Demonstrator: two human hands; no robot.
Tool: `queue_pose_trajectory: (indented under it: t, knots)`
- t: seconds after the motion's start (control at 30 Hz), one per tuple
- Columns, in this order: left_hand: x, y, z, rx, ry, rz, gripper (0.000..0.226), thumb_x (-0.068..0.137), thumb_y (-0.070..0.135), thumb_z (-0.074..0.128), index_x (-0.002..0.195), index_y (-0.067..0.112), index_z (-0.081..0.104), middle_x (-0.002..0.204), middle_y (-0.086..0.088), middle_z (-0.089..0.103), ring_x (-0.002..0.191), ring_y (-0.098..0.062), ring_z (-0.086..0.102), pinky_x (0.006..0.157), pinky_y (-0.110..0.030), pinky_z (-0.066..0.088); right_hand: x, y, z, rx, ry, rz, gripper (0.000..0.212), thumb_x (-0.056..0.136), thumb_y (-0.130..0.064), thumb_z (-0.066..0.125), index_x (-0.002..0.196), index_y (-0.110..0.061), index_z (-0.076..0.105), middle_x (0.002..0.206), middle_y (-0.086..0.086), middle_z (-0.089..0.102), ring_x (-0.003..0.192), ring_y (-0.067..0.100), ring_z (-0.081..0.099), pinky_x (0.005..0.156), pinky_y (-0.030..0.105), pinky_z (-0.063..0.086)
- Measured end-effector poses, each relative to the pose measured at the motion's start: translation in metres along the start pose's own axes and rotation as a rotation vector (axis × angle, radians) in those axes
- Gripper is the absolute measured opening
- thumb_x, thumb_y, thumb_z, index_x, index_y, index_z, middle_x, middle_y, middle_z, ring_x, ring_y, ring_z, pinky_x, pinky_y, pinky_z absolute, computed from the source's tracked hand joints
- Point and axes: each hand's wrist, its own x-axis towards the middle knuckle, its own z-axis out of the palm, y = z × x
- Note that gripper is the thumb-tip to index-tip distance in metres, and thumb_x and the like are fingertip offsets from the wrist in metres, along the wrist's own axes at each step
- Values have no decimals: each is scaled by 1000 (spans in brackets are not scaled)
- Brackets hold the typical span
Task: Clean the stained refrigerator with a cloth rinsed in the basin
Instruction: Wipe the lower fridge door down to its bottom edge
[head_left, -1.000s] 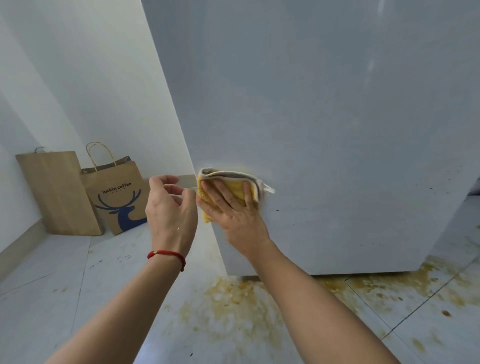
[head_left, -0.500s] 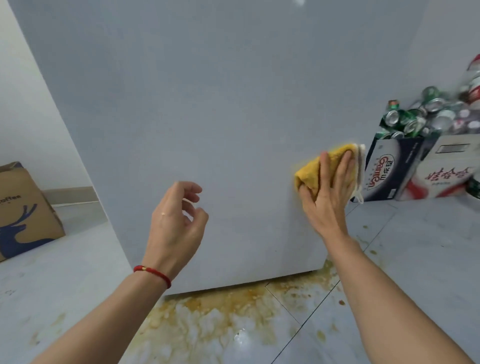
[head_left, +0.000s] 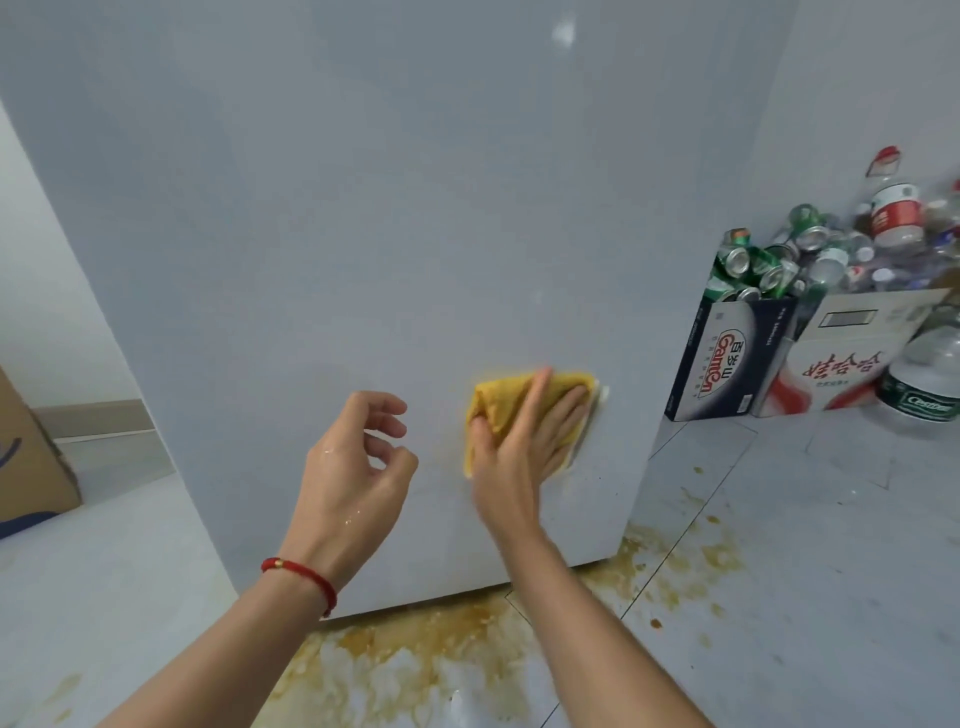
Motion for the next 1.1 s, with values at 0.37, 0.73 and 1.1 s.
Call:
queue_pose_trajectory:
  t: [0.37,0.73,1.1]
  knots:
    - [12,-35,-79,49,369,-78,25,87,2,54,98,24,59,89,4,66,74,-31,66,71,-52,59,97,53,-39,274,376,614,89,92,-83,38,161,-32,13,166,-13,11,156,21,17,126,51,8]
    - [-1,-63,-144,147,612,-165,19,91,8,51,109,14,51,96,-5,64,68,-29,68,66,-48,58,-130,-85,179,-493,-94,-611,75,104,-30,44,166,-12,7,172,19,2,156,48,-4,118,77,0]
    - [-6,-88,-134,120,502,-373,27,89,7,53,113,17,46,95,-3,59,84,-36,68,75,-56,58,-61,30,91,-793,-218,-1101,90,92,-15,60,166,-30,11,173,-6,10,160,24,5,127,57,-3]
